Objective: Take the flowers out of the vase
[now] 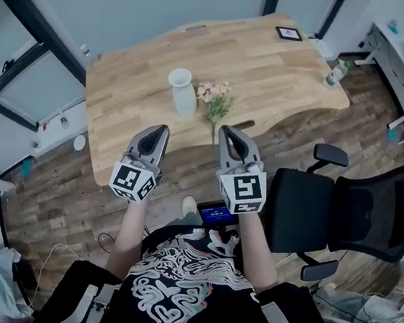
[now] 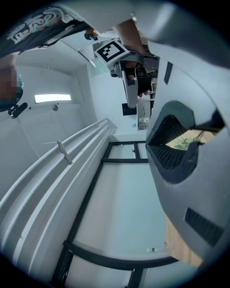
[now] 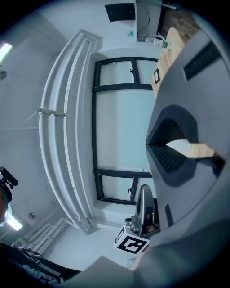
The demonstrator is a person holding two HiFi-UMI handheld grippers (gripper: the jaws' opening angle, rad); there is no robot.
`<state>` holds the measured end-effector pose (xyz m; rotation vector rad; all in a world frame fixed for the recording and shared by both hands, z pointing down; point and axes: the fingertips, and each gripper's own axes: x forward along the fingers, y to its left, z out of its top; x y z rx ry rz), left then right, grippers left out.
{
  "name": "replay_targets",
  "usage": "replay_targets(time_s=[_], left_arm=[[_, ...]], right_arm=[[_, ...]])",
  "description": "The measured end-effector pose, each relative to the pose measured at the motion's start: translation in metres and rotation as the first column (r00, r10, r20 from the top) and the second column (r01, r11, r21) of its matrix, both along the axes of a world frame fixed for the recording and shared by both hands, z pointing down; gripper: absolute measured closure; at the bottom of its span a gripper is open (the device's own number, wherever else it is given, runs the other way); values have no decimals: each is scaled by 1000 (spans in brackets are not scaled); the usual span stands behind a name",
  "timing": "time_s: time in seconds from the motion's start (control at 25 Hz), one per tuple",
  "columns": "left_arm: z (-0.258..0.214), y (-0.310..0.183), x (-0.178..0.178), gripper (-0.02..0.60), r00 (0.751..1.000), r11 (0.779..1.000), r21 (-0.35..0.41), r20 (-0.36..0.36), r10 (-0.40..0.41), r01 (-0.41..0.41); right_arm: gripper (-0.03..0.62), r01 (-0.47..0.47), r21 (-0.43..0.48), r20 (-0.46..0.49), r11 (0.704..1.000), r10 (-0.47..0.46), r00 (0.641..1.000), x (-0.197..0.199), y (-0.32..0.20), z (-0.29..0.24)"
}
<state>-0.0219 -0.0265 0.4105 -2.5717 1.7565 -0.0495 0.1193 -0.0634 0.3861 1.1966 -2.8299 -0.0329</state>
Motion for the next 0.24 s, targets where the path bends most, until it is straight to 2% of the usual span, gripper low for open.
replay_targets(time_s=[0.24], left_arm=[[5, 0, 4, 578, 998, 1000, -7, 68, 0, 0]], right_arm=[[591, -19, 12, 15, 1000, 19, 1000, 6, -5, -2]])
